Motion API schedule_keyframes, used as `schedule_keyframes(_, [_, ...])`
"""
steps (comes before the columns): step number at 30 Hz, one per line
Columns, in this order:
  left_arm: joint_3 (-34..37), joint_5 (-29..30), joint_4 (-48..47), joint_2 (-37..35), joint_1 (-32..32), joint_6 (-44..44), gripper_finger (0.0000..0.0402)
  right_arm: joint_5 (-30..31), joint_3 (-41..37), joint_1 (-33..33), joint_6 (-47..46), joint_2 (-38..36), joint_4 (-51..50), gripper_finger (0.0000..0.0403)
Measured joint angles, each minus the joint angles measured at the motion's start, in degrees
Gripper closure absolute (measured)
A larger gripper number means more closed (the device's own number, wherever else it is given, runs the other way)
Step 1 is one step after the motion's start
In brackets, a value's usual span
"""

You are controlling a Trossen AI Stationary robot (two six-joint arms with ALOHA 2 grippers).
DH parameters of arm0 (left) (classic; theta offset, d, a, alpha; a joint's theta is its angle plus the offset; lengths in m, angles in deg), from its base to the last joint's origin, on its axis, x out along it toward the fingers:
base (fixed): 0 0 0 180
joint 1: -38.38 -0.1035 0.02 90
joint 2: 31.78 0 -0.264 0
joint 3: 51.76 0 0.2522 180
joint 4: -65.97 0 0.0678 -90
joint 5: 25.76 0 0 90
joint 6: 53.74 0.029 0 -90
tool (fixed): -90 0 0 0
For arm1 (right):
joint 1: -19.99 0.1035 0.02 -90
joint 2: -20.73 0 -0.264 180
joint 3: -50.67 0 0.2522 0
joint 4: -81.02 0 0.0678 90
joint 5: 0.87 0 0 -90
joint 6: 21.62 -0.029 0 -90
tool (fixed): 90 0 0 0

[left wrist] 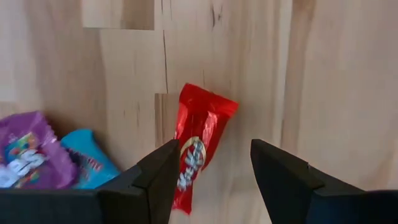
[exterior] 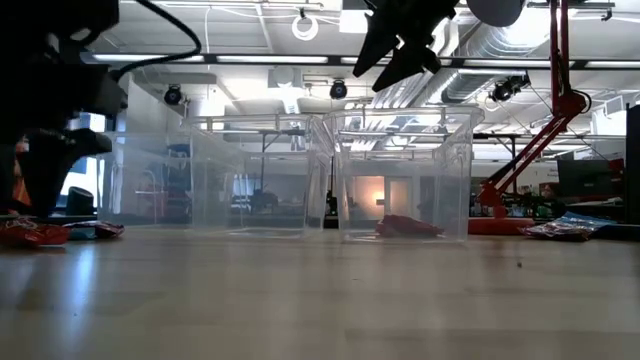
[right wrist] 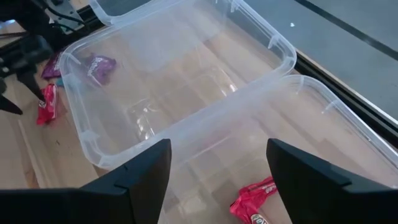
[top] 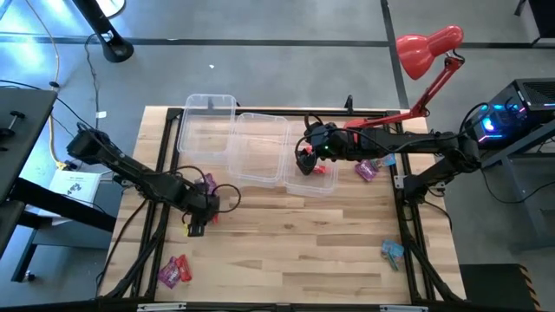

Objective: Sort candy
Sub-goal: Put the top red candy into the top right transparent bin

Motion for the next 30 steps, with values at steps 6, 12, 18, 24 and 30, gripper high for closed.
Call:
schedule_keyframes(6, [3.1,2.3,3.1,3.8,-0.1,1.1,0.0210,0.1,0.0,0.0,0.0,0.0,0.0,0.0144])
schedule_keyframes(12, [3.1,2.8,3.8,8.1,-0.1,1.1,0.0218,0.1,0.0,0.0,0.0,0.0,0.0,0.0144])
schedule_keyframes(18, [-2.3,4.3,5.2,8.6,-0.9,1.1,0.0328,0.1,0.0,0.6,-0.1,-1.1,0.0,0.0144])
schedule_keyframes(24, [-11.2,3.7,2.5,2.8,-2.1,3.3,0.0358,0.1,0.0,1.0,0.4,-6.3,-1.2,0.0144])
schedule_keyframes(30, [-20.7,11.2,10.9,-2.8,-5.9,19.6,0.0315,1.7,0.0,1.2,0.4,-13.8,-2.1,0.0144])
